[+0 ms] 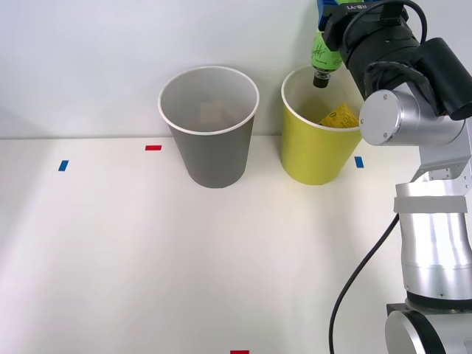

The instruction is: Put cans in the gray bin, plastic bottles in the light green bin

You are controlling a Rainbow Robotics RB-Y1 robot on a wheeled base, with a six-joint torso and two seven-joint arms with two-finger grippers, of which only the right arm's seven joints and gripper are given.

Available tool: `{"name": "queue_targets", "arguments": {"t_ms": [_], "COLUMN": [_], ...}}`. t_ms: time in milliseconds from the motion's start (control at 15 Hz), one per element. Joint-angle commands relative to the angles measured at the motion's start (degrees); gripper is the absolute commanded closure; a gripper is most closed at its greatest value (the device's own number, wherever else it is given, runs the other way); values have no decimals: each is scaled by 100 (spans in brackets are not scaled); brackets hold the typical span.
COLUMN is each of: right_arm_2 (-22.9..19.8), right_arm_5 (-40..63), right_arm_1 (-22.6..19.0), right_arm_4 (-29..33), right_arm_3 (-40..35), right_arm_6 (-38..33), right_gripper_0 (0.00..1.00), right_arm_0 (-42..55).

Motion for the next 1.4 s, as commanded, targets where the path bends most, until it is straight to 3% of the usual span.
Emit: {"name": "queue_targets", "arguments": {"t_ms": [67, 267, 467, 1000, 1200, 1400], "right_arm_2": [63, 301, 872, 977, 1118, 1391], "right_arm_5": [-2, -284, -1497, -1602, -2463, -3158], "right_arm_1": [-42, -306, -640, -1317, -1343, -1088], "right_arm_4": [102, 84, 5, -92, -153, -215], "right_arm_3": [0, 0, -202, -3015, -3322, -3313], "right_arm_6": [96, 131, 87, -106, -220, -282], "right_gripper_0": [0, 0, 0, 0, 0, 0], "right_arm_0": [3, 179, 935, 3791, 4986, 5962]}}
